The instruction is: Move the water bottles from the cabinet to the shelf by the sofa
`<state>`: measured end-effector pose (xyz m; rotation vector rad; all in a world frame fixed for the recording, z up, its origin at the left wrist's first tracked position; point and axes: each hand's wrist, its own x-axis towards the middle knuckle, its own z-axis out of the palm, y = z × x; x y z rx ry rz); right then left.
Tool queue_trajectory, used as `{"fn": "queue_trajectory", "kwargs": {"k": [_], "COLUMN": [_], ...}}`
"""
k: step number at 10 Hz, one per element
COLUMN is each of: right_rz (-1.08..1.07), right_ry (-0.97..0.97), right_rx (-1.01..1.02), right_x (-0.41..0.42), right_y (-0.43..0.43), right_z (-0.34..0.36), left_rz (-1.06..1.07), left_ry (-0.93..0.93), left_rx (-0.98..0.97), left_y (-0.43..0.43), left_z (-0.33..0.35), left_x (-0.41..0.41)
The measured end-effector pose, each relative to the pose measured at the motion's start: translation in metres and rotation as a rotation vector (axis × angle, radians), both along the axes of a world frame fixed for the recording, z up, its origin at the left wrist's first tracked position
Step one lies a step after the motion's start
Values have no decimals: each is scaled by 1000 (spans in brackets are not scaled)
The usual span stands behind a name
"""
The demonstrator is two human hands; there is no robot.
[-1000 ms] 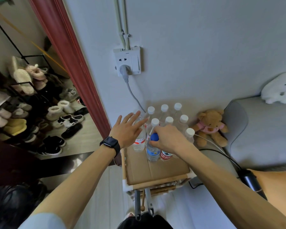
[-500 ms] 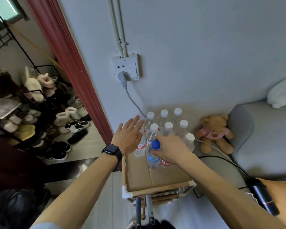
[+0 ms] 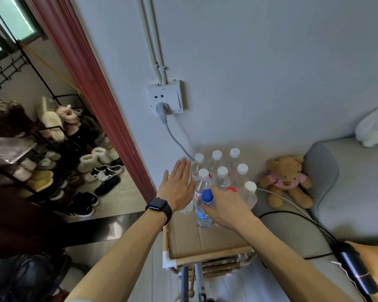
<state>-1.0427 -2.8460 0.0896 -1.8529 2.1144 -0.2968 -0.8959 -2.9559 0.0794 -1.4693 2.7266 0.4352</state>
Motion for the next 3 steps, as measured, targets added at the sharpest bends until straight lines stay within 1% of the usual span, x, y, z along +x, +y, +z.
{"fn": "queue_trajectory", "kwargs": {"k": [1, 2, 3], "right_rz": [28, 8, -48], "right_ry": [-29, -67, -135], "right_rx": [50, 66, -14], "right_x": [-6, -18, -42], "right_y": [7, 18, 29], "right_z": [5, 26, 72], "left_rz": [-1, -2, -4], "left_ry": [-14, 9, 40], "left_rx": [1, 3, -12], "left_y": [0, 0, 2], "left_z": [1, 1, -1], "left_x": [0, 1, 0]}}
